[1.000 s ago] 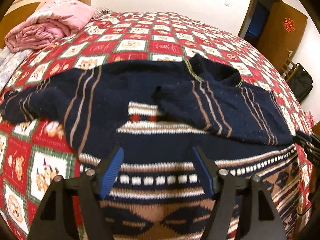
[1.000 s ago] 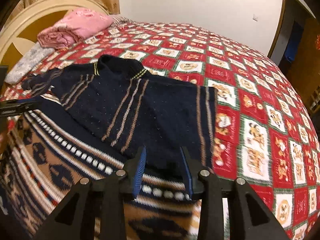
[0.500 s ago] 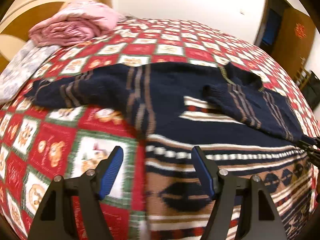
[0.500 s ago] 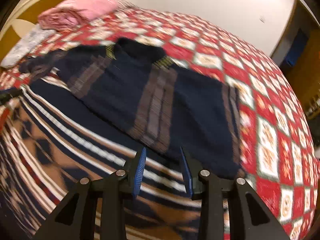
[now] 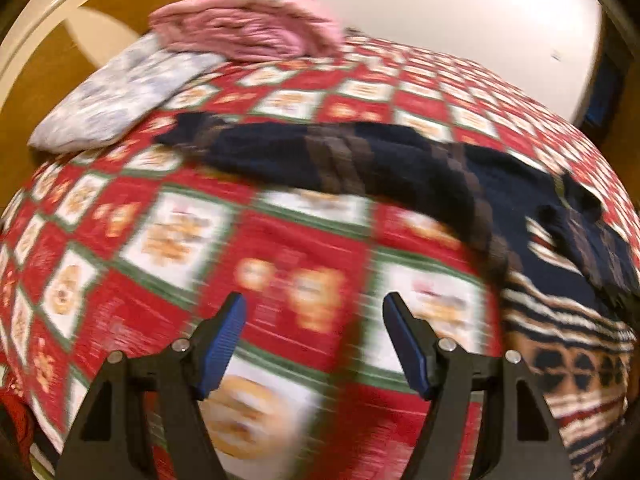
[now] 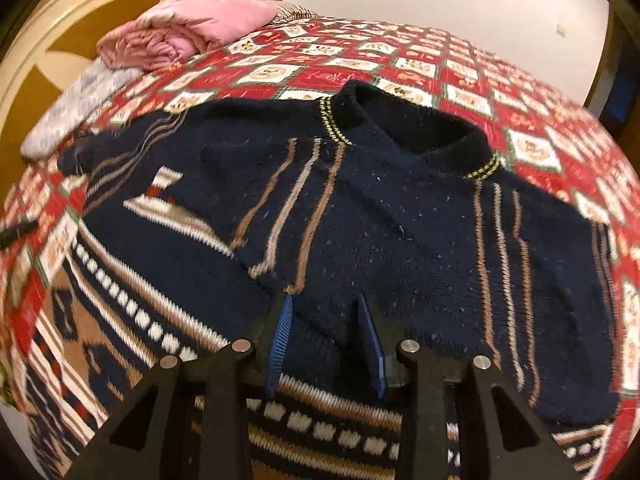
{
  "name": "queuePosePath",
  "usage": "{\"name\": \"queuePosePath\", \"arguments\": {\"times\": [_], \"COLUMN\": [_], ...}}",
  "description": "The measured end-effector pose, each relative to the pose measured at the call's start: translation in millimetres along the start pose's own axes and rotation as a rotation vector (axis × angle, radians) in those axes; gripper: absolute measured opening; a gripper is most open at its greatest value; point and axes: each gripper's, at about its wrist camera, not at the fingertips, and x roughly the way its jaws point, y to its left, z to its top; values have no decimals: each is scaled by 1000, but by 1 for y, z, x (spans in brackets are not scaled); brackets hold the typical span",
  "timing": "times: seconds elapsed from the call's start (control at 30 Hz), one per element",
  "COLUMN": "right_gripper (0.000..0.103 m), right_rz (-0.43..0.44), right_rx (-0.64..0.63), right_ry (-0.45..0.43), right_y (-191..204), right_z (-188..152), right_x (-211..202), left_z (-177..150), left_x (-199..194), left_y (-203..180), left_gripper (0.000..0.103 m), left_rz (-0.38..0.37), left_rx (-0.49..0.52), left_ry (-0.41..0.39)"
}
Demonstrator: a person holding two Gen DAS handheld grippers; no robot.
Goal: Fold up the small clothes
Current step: 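Move the left tool to the other sleeve cuff and grasp it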
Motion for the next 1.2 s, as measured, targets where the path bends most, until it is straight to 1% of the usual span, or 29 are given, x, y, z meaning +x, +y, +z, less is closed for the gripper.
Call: {"name": "queuePosePath", "arguments": {"times": [0.03,0.07,0.1,0.17,0.27,0.33,0.37,0.43,0.53,0.63,0.73,0.8,0.87,0.93,1.0,1.07,1.1,1.17,1.2], "right_gripper": [36,36,36,36,36,36,36,36,36,36,36,36,37,38,38,38,38,39,39], "right_rz": [-19,-18,-5,14,10,4,0,-22,-38,-66,-74,-70,-68,-69,-71,-81,-87,-102,-109], "right_rx": [-4,-5,-12,-42,-129,-181,-200,-236,-269,-294,-306,-303,-297,-293,-294,-301,-305,-317,-321], "right_ry": [-24,-36,-55,-91,-135,-153,-160,-173,-167,-179,-179,-178,-177,-178,-175,-174,-174,-176,-177], "right_y": [5,6,12,25,53,69,73,81,90,94,96,95,95,95,95,97,97,100,101], "right_z": [-3,-3,-5,-8,-15,-17,-19,-22,-30,-32,-33,-33,-34,-34,-35,-35,-35,-36,-36], "right_x": [-5,-8,-13,-19,-23,-24,-25,-23,-17,-16,-14,-13,-13,-13,-12,-11,-10,-10,-10], "left_z": [5,11,16,30,50,65,71,85,103,115,123,125,128,131,134,137,138,139,139], "left_x": [4,11,16,28,42,51,55,61,72,87,100,106,108,110,115,121,122,124,125], "left_y": [11,23,33,61,100,120,125,132,138,144,151,151,151,150,151,150,150,150,151], "left_gripper": [73,73,73,73,73,73,73,73,73,72,70,65,64,53,46,45,42,25,9], "left_rz": [22,39,51,81,88,81,84,119,126,104,47,20,12,6,-4,0,11,21,15], "left_rx": [-19,-45,-75,-167,-303,-360,-377,-386,-400,-439,-500,-531,-545,-546,-555,-555,-553,-552,-553], "left_ry": [1,9,14,16,12,3,-3,-8,-17,13,31,31,16,4,1,-1,-4,-13,-8]}}
